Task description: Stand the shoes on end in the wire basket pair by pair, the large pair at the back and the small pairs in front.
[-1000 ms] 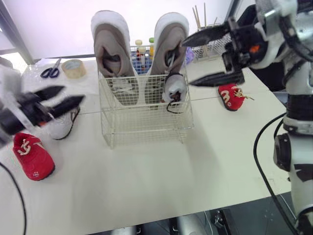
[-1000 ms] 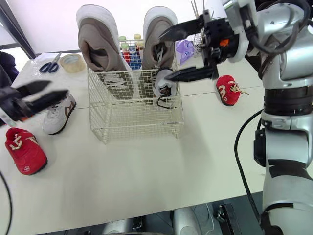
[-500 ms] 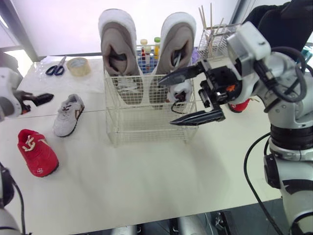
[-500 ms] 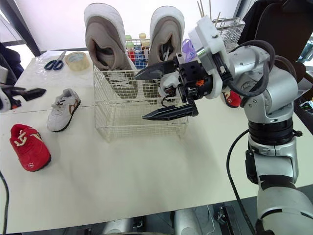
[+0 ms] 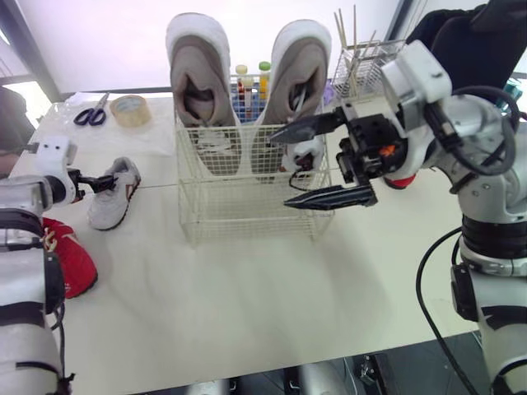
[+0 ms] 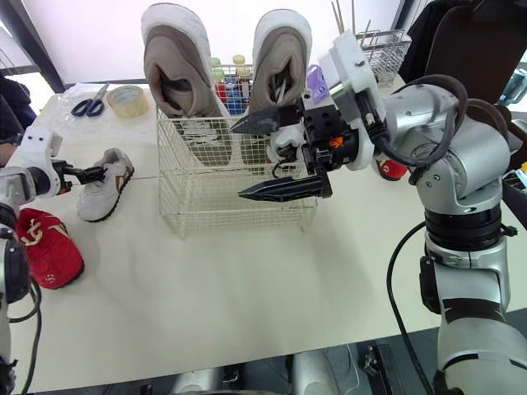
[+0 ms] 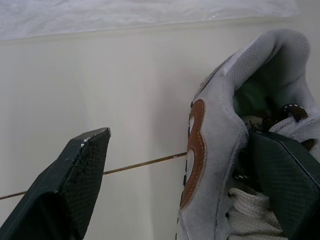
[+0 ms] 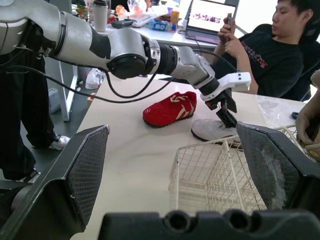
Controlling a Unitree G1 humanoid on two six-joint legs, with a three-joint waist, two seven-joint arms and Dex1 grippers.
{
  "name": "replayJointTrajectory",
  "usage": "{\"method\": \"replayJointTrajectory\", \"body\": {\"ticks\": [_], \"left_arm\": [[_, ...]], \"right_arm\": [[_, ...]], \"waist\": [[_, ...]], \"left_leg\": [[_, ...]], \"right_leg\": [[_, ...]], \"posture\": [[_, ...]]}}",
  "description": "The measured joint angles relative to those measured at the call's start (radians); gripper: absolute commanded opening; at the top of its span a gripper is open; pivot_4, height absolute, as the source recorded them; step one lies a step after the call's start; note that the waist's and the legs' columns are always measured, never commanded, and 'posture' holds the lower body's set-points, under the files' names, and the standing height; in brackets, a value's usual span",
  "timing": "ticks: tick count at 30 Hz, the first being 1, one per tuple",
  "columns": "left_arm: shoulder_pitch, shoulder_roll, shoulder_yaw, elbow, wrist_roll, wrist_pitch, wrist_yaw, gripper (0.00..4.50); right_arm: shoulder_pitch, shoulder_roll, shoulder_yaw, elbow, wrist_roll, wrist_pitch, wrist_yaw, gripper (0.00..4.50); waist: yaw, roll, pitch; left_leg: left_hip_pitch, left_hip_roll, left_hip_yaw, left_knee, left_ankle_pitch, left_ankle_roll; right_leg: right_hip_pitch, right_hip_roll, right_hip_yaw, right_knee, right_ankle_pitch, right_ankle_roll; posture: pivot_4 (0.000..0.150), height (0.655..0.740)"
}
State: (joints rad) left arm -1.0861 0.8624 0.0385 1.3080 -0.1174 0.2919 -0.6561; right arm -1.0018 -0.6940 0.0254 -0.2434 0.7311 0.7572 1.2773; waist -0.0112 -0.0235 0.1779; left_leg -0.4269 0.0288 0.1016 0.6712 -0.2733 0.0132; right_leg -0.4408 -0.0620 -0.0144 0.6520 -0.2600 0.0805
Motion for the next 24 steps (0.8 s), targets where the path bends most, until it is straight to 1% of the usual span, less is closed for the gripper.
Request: {"method": "replayJointTrajectory", "body": {"ticks": [1,3,4,6,11,20,22,24], "left_arm": [[-0.001,-0.005,0.012,0.006,0.0,-0.001,0.011,4.5],[0.0,-0.019,0.036,0.012,0.003,-0.002,0.038,3.96],[0.0,-0.028,0.041,0.013,0.005,-0.002,0.049,3.62],[0.0,-0.049,0.059,0.017,0.009,-0.001,0.061,2.61],[0.003,-0.075,0.09,0.019,0.02,0.004,0.075,0.05],[-0.012,-0.079,0.164,0.021,0.011,-0.004,0.068,0.01],[-0.032,-0.078,0.197,0.01,-0.012,-0.04,0.066,0.01],[-0.04,-0.078,0.247,-0.061,-0.053,-0.101,0.063,0.01]], "right_arm": [[0.0,0.0,0.0,0.0,0.0,0.0,-0.001,4.45],[0.0,-0.005,0.001,0.0,0.0,0.0,-0.004,4.5],[-0.001,-0.006,0.002,0.0,0.0,0.0,-0.006,4.5],[-0.004,-0.009,0.003,0.0,0.0,0.0,-0.009,4.5],[-0.01,-0.023,0.005,-0.001,-0.002,0.001,-0.014,4.5],[-0.01,-0.027,0.009,0.001,-0.006,0.0,-0.018,4.5],[-0.01,-0.027,0.009,0.001,-0.009,-0.001,-0.018,4.5],[-0.01,-0.028,0.009,0.003,-0.011,-0.003,-0.019,4.5]], "waist": [[0.001,0.0,0.0],[0.003,0.0,0.0],[0.003,0.0,0.0],[0.002,0.0,0.0],[0.0,0.0,0.0],[0.002,-0.002,0.001],[0.001,-0.003,0.0],[0.0,-0.005,0.002]], "left_leg": [[0.0,0.0,0.0,0.001,0.0,0.0],[0.0,0.001,0.0,0.005,-0.001,0.002],[-0.001,0.001,0.0,0.007,-0.002,0.003],[-0.001,0.001,0.001,0.012,-0.003,0.005],[0.001,0.001,0.001,0.013,-0.003,0.005],[0.0,0.001,0.001,0.013,-0.003,0.005],[-0.001,0.001,0.001,0.013,-0.003,0.005],[-0.002,0.001,0.001,0.013,-0.003,0.005]], "right_leg": [[0.0,0.0,0.0,0.0,0.0,0.0],[0.0,0.0,0.0,0.003,0.0,0.0],[0.001,0.0,0.0,0.005,0.0,0.0],[0.001,-0.001,0.0,0.007,0.0,0.0],[0.001,-0.001,0.0,0.011,0.001,0.002],[0.0,-0.001,0.0,0.012,0.001,0.002],[0.0,-0.001,0.0,0.011,0.001,0.002],[-0.001,-0.003,0.0,0.011,0.001,0.002]], "posture": [[0.15,0.74],[0.15,0.74],[0.15,0.74],[0.15,0.74],[0.15,0.74],[0.15,0.74],[0.15,0.74],[0.15,0.74]]}}
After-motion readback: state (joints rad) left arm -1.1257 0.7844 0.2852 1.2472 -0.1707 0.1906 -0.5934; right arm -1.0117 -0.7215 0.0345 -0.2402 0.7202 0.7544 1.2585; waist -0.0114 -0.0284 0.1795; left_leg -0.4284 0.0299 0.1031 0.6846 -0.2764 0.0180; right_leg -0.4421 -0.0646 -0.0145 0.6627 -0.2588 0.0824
